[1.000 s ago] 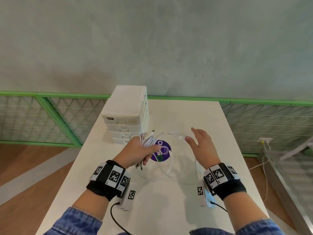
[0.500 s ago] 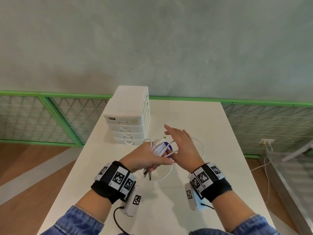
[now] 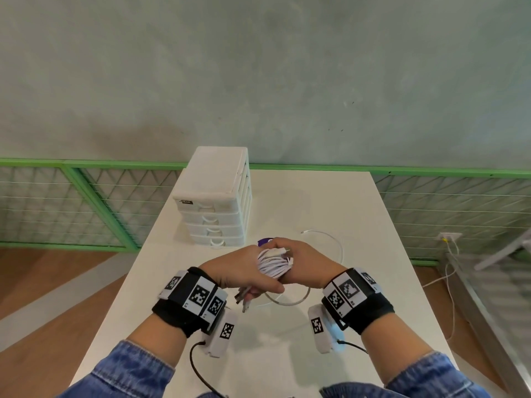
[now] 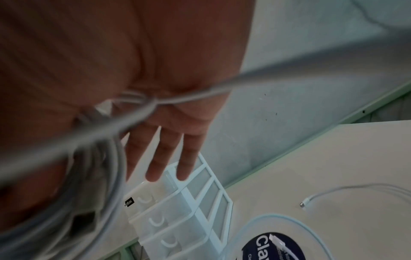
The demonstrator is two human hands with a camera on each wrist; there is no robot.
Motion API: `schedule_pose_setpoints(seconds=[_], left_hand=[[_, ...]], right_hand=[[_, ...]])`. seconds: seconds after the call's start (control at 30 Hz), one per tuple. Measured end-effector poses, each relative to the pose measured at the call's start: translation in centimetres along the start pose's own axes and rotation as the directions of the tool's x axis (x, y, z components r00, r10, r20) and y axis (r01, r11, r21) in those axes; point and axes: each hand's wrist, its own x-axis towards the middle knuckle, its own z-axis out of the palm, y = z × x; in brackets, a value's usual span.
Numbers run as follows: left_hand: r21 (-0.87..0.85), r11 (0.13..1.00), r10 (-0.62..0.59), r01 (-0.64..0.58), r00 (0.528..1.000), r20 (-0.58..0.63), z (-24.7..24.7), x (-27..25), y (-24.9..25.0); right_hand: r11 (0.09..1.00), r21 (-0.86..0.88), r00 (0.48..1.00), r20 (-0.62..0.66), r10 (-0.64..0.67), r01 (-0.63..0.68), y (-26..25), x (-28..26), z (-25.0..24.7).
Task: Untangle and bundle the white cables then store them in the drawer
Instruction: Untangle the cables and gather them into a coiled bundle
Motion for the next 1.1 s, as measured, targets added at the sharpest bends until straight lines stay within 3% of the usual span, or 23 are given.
schedule_pose_setpoints(seconds=[0.27,0.4,0.57,0.67,0.77,0.9,1.0,1.1], left_hand=[[-0.146,0.984,0.080,-0.106,0.982,-0.173,0.1,0.0,0.4],[-0.180,0.977,0.092,-0.112,0.989,-0.115,-0.2,0.3,1.0],[-0.165,0.978,0.125,-0.127,0.992,-0.024,0.0,0.3,1.2],[-0.210,0.965,0.134,-0.158,0.983,-0.122,-0.1,0.1,0.5],[-0.399,0.882,0.162,-0.250,0.957,-0.243,-1.2,-0.5,-0.5],[-0.506,0.804,0.191,-0.314,0.941,-0.280,-2.3,-0.7,-1.4],[-0.523,0.791,0.200,-0.319,0.941,-0.273,-2.0,-0.7,-1.5],[-0.549,0.763,0.222,-0.342,0.935,-0.276,-1.6,-0.5,-1.4]], right_hand=[[0.992,0.115,0.987,-0.156,-0.027,0.045,0.1,-0.4,-0.8],[0.985,0.147,0.974,-0.220,-0.053,0.087,0.0,-0.7,-0.8],[0.985,0.174,0.977,-0.210,0.028,0.009,0.6,-1.0,-0.5],[0.974,0.218,0.971,-0.214,0.103,-0.055,0.9,-1.2,-1.3],[0.957,0.279,0.956,-0.254,0.148,-0.074,2.4,-1.3,-2.2],[0.875,0.482,0.908,-0.351,0.230,-0.035,4.8,-1.9,-3.2],[0.760,0.645,0.910,-0.359,0.208,0.081,5.8,-2.3,-4.0],[0.734,0.662,0.885,-0.423,0.194,0.155,6.5,-1.9,-4.0]])
